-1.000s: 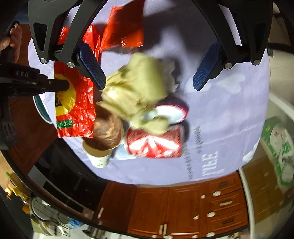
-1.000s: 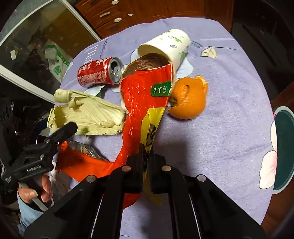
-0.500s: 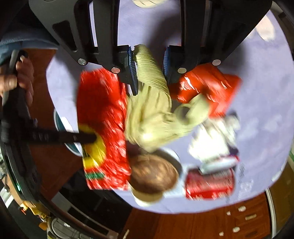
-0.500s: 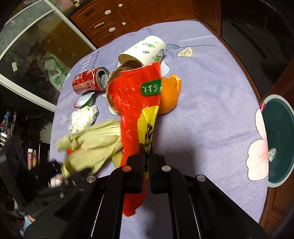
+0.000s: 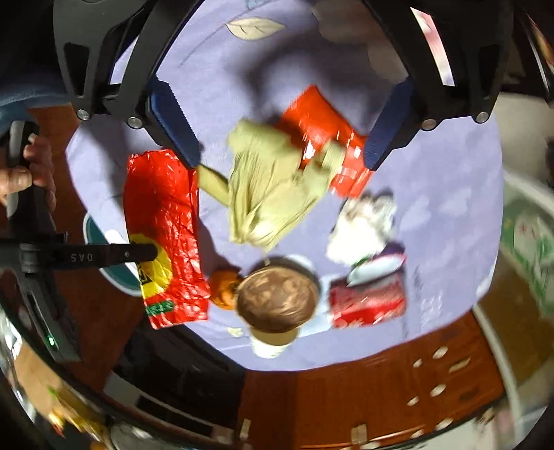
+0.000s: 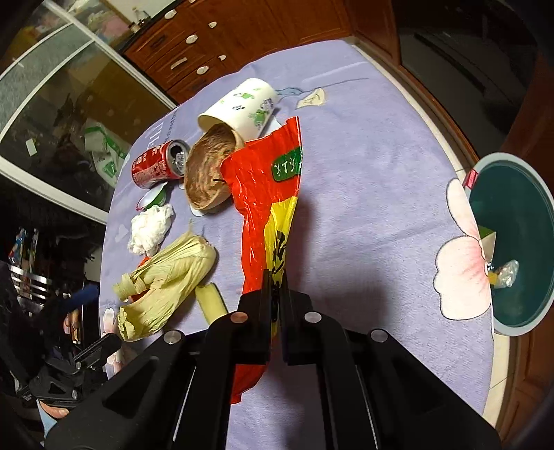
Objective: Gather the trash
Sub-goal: 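Grasp the corn husks with the left tool while the right tool holds the red bag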
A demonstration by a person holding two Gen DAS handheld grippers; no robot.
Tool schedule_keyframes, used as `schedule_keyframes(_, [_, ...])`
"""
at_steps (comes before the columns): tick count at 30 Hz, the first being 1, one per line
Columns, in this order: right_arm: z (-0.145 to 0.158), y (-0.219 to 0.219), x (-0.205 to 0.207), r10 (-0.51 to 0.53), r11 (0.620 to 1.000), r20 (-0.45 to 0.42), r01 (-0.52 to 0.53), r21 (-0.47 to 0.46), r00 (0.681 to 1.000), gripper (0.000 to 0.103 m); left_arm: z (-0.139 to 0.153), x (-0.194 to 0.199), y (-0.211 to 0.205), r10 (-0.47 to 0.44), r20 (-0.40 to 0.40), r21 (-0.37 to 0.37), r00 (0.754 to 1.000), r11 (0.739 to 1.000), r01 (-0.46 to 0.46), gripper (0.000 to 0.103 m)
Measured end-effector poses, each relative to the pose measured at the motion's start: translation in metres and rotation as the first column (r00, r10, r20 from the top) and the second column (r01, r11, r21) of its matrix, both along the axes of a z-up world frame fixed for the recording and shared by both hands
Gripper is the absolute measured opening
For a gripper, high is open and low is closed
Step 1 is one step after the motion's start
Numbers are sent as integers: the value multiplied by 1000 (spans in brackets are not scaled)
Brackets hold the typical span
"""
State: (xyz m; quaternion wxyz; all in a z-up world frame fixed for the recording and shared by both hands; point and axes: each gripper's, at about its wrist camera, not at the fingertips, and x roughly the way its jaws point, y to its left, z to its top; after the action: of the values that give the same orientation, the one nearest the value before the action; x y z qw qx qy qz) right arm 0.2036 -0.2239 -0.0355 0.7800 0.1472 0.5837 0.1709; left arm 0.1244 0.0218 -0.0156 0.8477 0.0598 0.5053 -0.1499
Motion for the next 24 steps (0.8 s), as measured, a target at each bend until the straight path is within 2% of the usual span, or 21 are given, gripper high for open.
schedule_keyframes(2, [-1,-3,0,-7,1000,-2,7,8,1000,4,-7,13,-17,-73,-13,55,997,996,74,97])
schedule_keyframes(4, [0,-6,0,-15,1000,0,15,17,1000,4,-27,30,-31,-130,-59,116,990,984,136,97])
schedule_keyframes(7, [2,-15,-1,-28,999,5,28,24,1000,4,-54,45,-36,-136,-127,172,983,973,157,97])
schedule_keyframes(9, [4,-24,0,-42,999,10,41,28,999,4,-69,52,-31,-126,-168,164,978,974,154,96])
schedule_keyframes(10, [3,-28,1,-50,998,10,49,32,999,4,-70,53,-27,-116,-167,152,979,978,142,82])
schedule_keyframes(11, [3,-31,2,-55,998,9,55,34,998,4,-71,54,-25,-107,-177,138,978,981,133,56])
schedule_keyframes(12, [1,-35,3,-63,997,6,63,38,998,4,-70,56,-21,-94,-194,112,977,987,117,48])
schedule_keyframes(13, [-1,-38,5,-68,997,0,68,43,998,4,-69,56,-19,-86,-196,94,977,990,106,31])
schedule_keyframes(14, [-2,-39,5,-72,996,-4,72,48,997,4,-64,55,-17,-75,-182,90,980,992,93,26])
schedule_keyframes(17, [-7,-44,7,-73,995,-9,73,67,997,4,-50,50,-15,-39,-137,89,990,995,52,20])
schedule_keyframes(21, [-4,-51,5,-72,992,4,72,100,997,4,-25,46,-7,33,-94,67,995,997,-27,19])
schedule_keyframes(24, [0,-67,3,-99,987,17,96,126,995,4,0,41,-11,45,-45,48,998,998,-43,19])
